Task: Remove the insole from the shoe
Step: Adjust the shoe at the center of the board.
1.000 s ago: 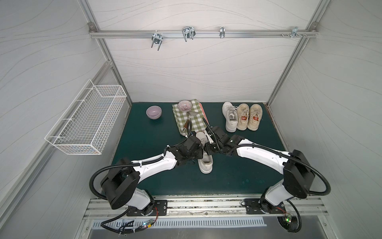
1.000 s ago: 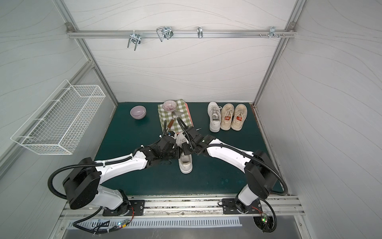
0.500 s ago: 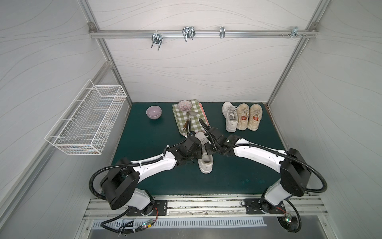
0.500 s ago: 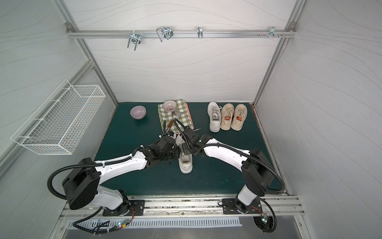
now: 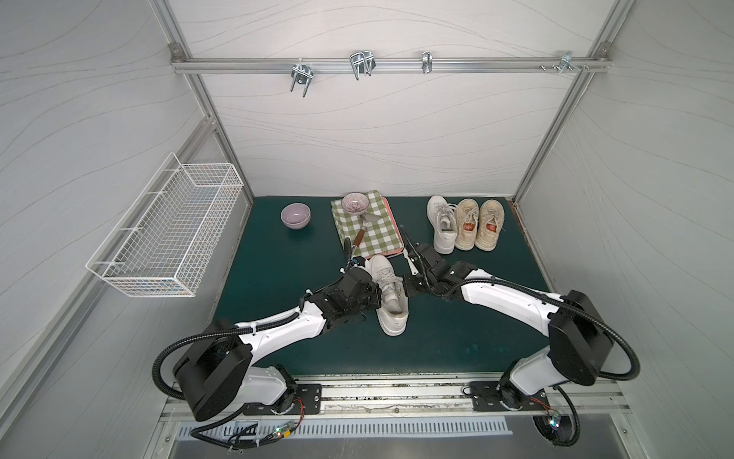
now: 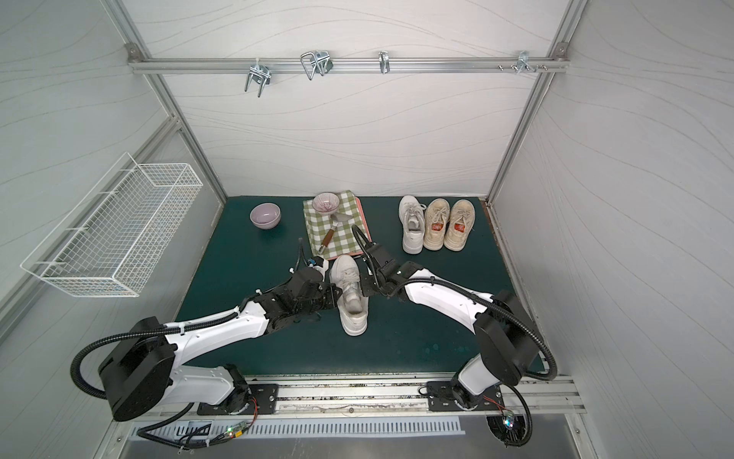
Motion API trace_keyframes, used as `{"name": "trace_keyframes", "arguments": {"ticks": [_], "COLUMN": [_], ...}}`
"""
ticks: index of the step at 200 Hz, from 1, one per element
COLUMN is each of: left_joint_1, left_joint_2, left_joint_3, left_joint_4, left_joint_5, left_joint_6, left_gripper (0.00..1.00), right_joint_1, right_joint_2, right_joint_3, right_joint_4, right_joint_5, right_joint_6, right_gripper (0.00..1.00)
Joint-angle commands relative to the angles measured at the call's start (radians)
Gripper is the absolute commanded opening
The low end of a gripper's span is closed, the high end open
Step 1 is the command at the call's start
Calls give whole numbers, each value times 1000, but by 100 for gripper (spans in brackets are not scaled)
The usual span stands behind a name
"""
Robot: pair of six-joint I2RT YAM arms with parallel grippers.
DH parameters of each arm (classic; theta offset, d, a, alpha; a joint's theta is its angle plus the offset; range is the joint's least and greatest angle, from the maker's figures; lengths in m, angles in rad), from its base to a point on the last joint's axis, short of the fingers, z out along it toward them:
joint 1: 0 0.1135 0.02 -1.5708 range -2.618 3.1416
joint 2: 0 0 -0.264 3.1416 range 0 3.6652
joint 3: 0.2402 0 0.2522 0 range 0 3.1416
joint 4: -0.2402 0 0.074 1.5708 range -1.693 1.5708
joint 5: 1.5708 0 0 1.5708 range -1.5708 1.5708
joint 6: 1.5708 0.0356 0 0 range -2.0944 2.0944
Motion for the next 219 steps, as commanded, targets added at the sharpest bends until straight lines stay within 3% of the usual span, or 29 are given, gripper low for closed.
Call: {"name": "trace_keyframes", "arguments": {"ticks": [1,17,40,95,122,153,219], "left_joint_1": [50,46,33,11,8,2,1], "left_joint_2": [8,38,46,45,49,42,10], "left_joint_3": [3,18,32,52,53,51,29], "left_joint_4": [-63,-40,-30,-32,-27,-24,-27], "left_joint_5": [-79,-32,-25,-29,-21,-18,-37], "left_joint_6": [-21,-24,-29,-23,-22,-18,-14], "left_gripper": [0,0,0,2,3,7,16], "right_joint_1": [-25,18,73,153,162,164,164], "right_joint_2": [-4,-12,-22,-45,-34,28,131], "right_joint_3": [-34,-25,-14,-17,-26,-8,-8], "right_joint_4": [-149,-104,-76,-111,-118,-136,5], "right_joint_5": [212,125,24,-87,-75,37,105], "right_joint_6": [-40,-91,-143,-215,-206,-193,-193], "right_gripper": [0,2,15,57,64,71,83]}}
